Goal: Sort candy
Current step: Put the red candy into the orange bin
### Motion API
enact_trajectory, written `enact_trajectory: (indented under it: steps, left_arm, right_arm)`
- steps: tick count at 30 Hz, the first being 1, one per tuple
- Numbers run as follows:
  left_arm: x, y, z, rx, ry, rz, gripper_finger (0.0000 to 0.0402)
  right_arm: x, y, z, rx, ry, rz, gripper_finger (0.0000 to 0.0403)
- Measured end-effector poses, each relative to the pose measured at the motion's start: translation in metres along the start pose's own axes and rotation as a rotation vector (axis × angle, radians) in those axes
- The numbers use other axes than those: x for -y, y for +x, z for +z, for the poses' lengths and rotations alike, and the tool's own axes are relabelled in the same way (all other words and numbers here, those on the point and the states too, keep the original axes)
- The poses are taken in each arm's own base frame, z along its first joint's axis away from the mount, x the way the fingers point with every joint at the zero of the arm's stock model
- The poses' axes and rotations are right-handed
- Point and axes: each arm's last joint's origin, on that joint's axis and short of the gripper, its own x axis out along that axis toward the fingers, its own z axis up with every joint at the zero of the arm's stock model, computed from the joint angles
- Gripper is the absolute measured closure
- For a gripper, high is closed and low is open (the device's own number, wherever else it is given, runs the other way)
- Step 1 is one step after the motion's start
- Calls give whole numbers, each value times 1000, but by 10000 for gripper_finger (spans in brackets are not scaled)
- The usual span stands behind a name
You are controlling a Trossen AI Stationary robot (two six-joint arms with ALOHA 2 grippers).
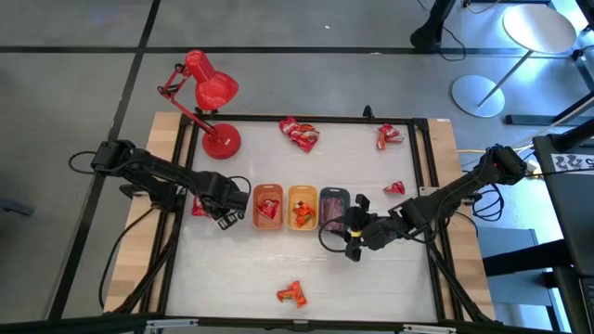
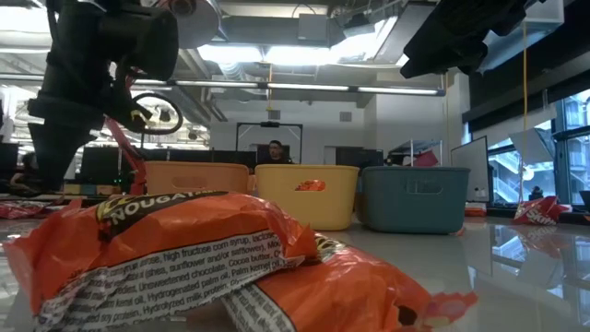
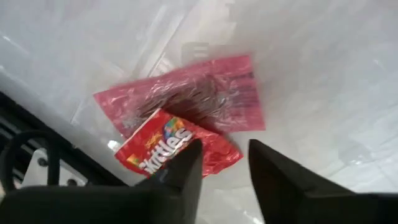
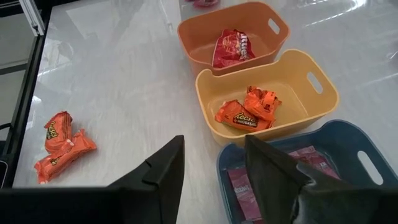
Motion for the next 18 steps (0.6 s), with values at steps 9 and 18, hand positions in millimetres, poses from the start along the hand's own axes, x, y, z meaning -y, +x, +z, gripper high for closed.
enact_trajectory:
  steps: [9, 18]
  left_arm:
    - [-4, 1, 4, -6, 17, -2, 194]
    - [-20, 23, 0, -77, -120, 60, 190]
  right_arm:
    - [0, 0, 0, 0, 0, 0, 237]
    - [0, 0, 0, 0, -1, 0, 237]
